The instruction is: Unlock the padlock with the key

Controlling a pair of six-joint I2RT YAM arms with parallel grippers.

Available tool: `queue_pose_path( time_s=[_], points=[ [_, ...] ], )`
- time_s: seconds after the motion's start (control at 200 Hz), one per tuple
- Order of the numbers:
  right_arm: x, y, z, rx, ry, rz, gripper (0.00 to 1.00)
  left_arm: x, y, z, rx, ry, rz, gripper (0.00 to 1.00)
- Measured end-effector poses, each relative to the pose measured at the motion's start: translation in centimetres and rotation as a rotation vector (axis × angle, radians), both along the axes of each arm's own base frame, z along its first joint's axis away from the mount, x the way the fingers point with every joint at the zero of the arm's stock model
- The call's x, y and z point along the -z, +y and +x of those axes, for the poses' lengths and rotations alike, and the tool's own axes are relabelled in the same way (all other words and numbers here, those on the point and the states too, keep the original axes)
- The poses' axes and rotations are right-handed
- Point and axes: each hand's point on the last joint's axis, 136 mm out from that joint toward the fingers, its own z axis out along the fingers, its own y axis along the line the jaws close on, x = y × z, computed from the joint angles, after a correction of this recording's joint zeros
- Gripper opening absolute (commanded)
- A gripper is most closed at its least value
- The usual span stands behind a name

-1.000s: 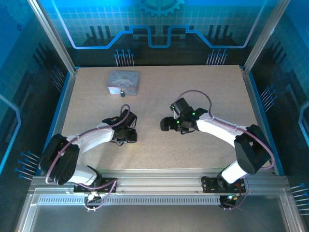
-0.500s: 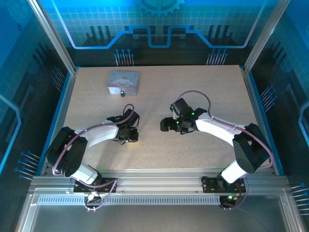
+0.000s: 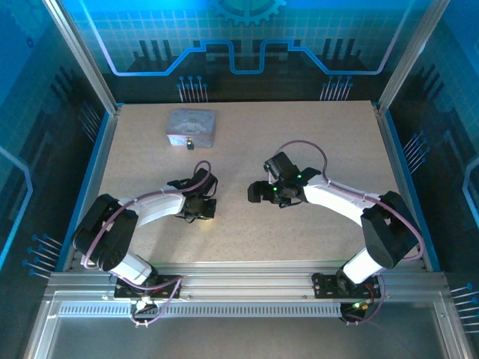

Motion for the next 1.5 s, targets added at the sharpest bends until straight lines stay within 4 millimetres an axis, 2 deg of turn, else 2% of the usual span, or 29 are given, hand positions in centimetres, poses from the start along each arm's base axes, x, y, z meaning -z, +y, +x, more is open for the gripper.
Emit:
queue_pose_path(
  time_s=[0.305, 0.625, 0.76, 0.96, 1.081, 1.326, 1.501],
  points=[
    [-0.6, -0.2, -0.4, 0.060, 0.028, 0.118, 0.83, -0.4, -1.7, 0.5, 0.111, -0.048, -0.030, 0.00],
    [0.3, 1.1, -1.2, 0.082, 0.107, 0.259, 0.78, -1.6, -3.5, 0.8, 0.179, -0.142, -0.139, 0.00],
    [0.1, 2.2, -0.9, 0.078, 0.117, 0.328, 0.71, -2.9, -4.4, 1.2, 0.210, -0.184, -0.192, 0.00],
    [-0.7, 4.0, -0.4, 0.051, 0.129, 0.429, 0.70, -5.1, -5.9, 0.9, 0.259, -0.225, -0.274, 0.00],
    [-0.9, 4.9, -0.4, 0.026, 0.144, 0.473, 0.66, -6.1, -6.5, 0.5, 0.282, -0.233, -0.315, 0.00],
    [-1.9, 6.0, -0.3, -0.014, 0.159, 0.519, 0.53, -7.8, -7.3, 0.0, 0.310, -0.250, -0.369, 0.00],
    [-2.3, 6.6, -0.5, -0.034, 0.174, 0.550, 0.49, -9.1, -8.0, 0.1, 0.331, -0.266, -0.404, 0.00]
  ],
)
